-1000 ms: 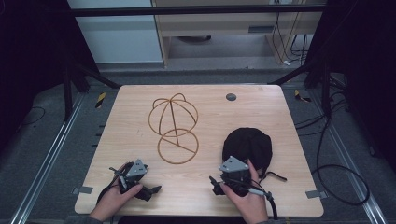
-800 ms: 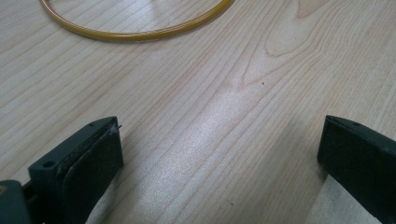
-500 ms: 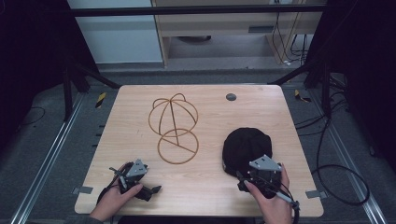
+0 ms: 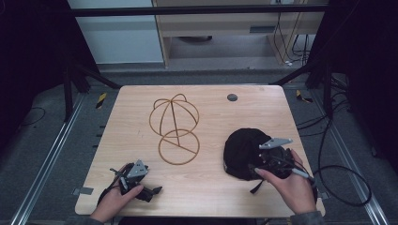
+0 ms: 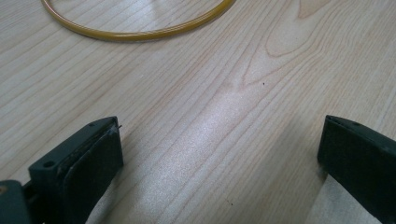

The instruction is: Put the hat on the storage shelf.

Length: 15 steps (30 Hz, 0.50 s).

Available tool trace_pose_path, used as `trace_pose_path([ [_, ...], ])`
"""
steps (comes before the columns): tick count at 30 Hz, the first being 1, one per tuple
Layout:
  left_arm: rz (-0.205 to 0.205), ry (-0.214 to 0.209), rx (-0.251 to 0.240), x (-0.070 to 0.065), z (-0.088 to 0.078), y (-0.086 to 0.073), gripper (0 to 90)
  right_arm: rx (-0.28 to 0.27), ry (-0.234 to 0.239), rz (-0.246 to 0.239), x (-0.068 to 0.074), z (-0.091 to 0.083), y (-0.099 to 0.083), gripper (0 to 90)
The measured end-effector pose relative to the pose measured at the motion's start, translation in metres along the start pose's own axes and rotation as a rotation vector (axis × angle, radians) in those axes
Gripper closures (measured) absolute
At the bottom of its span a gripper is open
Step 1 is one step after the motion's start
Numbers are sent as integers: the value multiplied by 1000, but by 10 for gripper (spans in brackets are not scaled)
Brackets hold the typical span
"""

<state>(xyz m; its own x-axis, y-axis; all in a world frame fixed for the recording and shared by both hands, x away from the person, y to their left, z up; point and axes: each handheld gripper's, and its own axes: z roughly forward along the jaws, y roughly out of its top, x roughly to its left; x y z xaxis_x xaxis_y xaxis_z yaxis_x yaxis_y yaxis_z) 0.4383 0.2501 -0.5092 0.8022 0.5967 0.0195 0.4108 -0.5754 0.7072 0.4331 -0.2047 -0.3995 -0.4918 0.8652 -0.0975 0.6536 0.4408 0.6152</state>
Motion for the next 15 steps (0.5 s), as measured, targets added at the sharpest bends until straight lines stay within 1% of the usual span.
trace_pose_path([
  [1,0,0,0,0,0,0,0,32,15,-17,-4,0,6,120],
  [3,0,0,0,0,0,0,0,57,36,-48,-8,-1,16,139],
  [7,0,0,0,0,0,0,0,117,55,-78,-15,-3,40,138],
  [9,0,0,0,0,0,0,0,132,55,-110,-16,-4,52,138],
  [10,0,0,0,0,0,0,0,138,60,-117,-16,-4,56,131],
  [13,0,0,0,0,0,0,0,150,90,-154,-16,-4,72,140],
  [15,0,0,0,0,0,0,0,168,92,-179,-17,0,81,174],
])
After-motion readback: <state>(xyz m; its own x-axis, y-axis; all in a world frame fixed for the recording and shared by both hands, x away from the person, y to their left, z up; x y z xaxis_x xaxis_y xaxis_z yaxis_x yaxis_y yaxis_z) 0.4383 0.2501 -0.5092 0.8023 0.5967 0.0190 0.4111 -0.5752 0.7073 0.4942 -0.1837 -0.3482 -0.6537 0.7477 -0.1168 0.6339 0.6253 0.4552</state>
